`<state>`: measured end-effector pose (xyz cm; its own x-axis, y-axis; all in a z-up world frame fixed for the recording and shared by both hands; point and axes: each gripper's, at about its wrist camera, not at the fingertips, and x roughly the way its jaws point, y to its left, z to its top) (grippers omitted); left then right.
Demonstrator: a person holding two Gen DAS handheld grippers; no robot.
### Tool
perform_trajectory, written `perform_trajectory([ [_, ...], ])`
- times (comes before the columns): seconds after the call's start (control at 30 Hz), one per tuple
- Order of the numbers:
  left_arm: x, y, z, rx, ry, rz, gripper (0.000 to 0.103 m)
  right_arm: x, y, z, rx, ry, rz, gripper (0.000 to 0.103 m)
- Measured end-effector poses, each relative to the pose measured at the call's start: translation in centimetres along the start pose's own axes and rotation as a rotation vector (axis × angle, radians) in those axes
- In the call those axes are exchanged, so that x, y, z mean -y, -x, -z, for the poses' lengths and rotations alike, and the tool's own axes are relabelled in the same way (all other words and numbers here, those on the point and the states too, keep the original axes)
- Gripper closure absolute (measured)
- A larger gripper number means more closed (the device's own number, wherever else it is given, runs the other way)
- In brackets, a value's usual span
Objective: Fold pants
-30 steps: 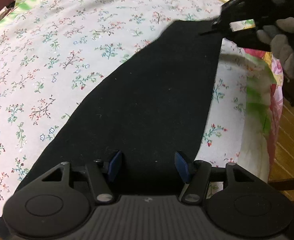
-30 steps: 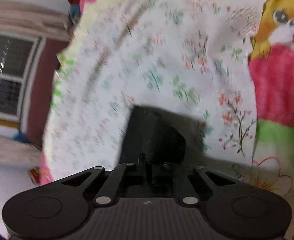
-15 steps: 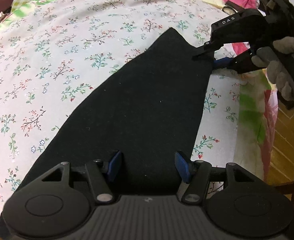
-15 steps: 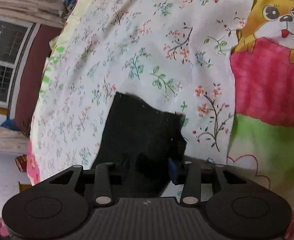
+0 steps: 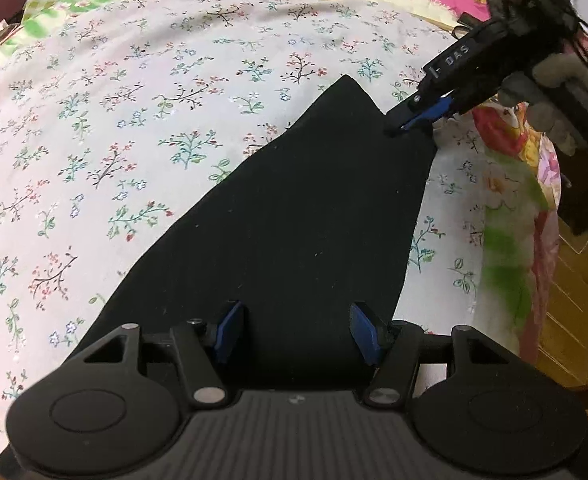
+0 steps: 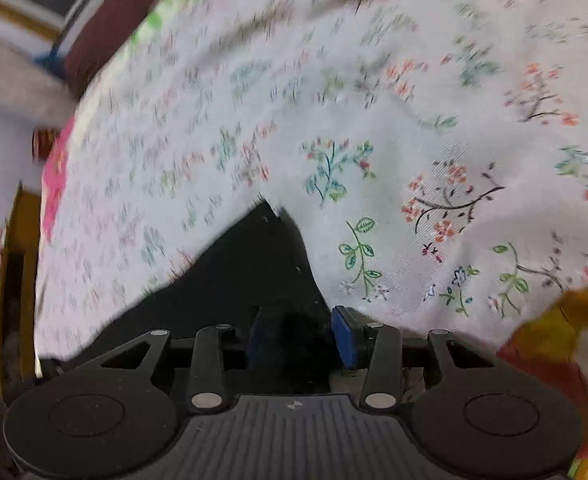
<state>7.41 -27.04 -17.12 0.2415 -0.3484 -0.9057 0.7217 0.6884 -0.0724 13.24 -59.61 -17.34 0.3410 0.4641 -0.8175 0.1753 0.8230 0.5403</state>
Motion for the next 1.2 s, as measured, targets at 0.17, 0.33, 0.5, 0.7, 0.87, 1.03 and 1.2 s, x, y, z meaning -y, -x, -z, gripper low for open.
perform_trajectory([
  [0.17, 0.6, -0.9, -0.7, -0.017, 0.003, -0.005, 0.035, 1.5, -0.5, -1.4, -0.096, -0.047, -0.129, 0.075],
  [0.33, 1.0, -1.8, -1.3, -0.034, -0.006, -0.007, 0.035, 1.4, -1.6, -1.5, -0.162, -0.012, -0.128, 0.082],
  [0.5, 1.4, -1.7, -1.6, -0.034, -0.021, -0.008, 0.035, 1.2, -0.8, -1.4, -0.132, 0.029, -0.119, 0.081],
  [0.7, 1.5, -1.4, -2.2, 0.012, 0.012, 0.008, 0.035, 0.5, -1.0, -1.7, -0.141, 0.112, -0.090, 0.079],
  [0.87, 2.5, -3.8, -3.2, -0.038, 0.053, 0.014, 0.035, 0.7, -1.5, -2.0, -0.157, 0.122, -0.084, 0.075],
  [1.03, 1.8, -4.2, -3.0, -0.058, 0.075, 0.029, 0.034, -0.4, -2.8, -2.4, -0.181, 0.178, -0.092, 0.066],
  [1.2, 1.7, -4.3, -3.0, -0.074, 0.061, 0.030, 0.030, -0.3, -2.2, -2.1, -0.170, 0.227, -0.075, 0.075],
])
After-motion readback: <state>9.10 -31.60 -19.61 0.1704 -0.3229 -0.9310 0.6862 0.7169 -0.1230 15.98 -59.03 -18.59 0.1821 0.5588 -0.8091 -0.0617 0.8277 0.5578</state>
